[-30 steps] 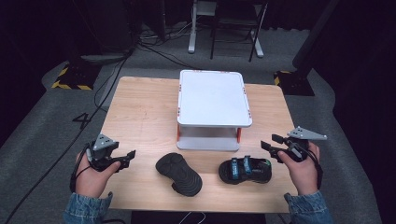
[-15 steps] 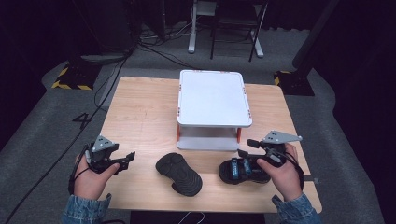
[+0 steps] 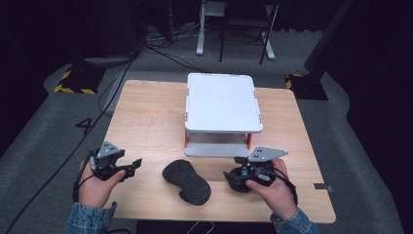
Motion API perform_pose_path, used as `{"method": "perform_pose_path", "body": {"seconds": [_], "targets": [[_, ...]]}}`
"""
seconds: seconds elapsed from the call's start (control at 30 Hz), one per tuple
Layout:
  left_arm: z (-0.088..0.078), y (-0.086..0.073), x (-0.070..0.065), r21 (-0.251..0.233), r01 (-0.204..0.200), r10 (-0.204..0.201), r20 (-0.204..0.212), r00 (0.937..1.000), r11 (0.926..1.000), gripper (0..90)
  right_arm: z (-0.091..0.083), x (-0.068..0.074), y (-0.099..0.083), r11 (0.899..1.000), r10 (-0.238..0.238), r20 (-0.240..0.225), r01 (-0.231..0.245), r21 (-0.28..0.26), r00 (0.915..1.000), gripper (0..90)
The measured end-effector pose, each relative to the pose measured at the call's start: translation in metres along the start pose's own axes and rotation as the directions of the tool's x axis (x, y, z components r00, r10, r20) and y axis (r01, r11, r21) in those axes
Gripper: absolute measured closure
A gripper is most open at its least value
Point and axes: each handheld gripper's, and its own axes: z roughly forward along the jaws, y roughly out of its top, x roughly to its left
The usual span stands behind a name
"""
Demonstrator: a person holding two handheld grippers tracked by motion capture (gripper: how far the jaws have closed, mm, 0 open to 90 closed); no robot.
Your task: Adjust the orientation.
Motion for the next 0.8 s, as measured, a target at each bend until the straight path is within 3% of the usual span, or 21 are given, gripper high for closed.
{"method": "perform_pose_path", "body": {"seconds": [0.13, 0.23, 0.47, 0.67, 0.8], "targets": [[0.001, 0.000, 0.000, 0.005, -0.004, 0.004, 0.003, 1.0000, 1.0000, 28.2, 0.015, 0.024, 0.000, 0.999, -0.036, -0.061, 0.037, 0.018, 0.9975, 24.0], [0.002, 0.000, 0.001, 0.006, 0.000, 0.000, 0.002, 1.0000, 1.0000, 28.1, 0.026, 0.037, -0.001, 0.999, -0.036, -0.105, 0.038, 0.020, 0.9938, 22.3], [0.005, -0.001, 0.000, 0.015, 0.000, 0.000, 0.005, 1.0000, 0.9999, 28.0, 0.049, 0.059, -0.005, 0.998, -0.047, -0.116, 0.050, 0.024, 0.9921, 19.5], [0.006, -0.002, 0.000, 0.021, -0.001, 0.001, 0.005, 1.0000, 0.9998, 28.0, 0.062, 0.066, -0.008, 0.998, -0.051, -0.105, 0.055, 0.038, 0.9932, 17.1], [0.006, -0.002, 0.000, 0.019, -0.001, 0.001, 0.004, 1.0000, 0.9998, 27.9, 0.066, 0.075, -0.011, 0.994, -0.101, -0.099, 0.105, 0.039, 0.9900, 16.3]]}}
